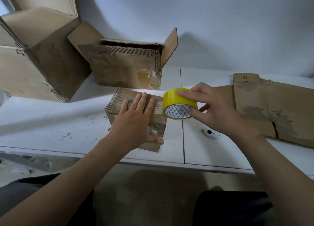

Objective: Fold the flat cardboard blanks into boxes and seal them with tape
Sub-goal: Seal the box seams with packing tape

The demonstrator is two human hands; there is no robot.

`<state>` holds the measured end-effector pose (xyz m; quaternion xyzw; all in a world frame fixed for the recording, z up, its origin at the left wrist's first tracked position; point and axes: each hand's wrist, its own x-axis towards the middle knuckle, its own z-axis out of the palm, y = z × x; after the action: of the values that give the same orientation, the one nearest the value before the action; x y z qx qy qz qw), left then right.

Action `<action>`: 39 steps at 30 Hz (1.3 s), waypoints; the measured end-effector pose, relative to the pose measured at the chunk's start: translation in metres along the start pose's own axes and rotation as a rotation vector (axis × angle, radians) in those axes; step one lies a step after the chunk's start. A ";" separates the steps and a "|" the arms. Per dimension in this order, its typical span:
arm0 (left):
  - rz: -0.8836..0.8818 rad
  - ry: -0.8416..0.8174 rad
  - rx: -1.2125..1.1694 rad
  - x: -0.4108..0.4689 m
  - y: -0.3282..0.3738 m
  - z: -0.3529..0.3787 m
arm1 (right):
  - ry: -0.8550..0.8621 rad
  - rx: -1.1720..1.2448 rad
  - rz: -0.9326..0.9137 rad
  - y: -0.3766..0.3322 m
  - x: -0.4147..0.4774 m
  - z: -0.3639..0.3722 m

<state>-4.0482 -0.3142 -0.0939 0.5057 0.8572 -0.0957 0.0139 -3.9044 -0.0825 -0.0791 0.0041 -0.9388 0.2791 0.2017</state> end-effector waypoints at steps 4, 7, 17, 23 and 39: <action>-0.011 0.003 -0.004 0.000 0.001 0.003 | -0.030 -0.135 -0.041 0.007 -0.005 -0.006; -0.013 0.004 -0.012 0.000 0.002 0.002 | -0.049 -0.197 -0.020 0.015 -0.011 -0.011; -0.029 0.159 -0.100 0.002 0.007 0.011 | -0.121 -0.202 0.019 0.017 -0.019 0.013; -0.018 0.189 -0.086 0.005 0.013 0.009 | -0.230 -0.252 0.096 0.010 -0.021 0.015; 0.371 0.257 -0.440 -0.029 -0.027 0.014 | -0.058 -0.134 -0.006 -0.040 0.008 0.030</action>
<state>-4.0582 -0.3544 -0.1000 0.6464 0.7452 0.1610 0.0316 -3.9183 -0.1313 -0.0776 0.0016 -0.9608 0.2150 0.1752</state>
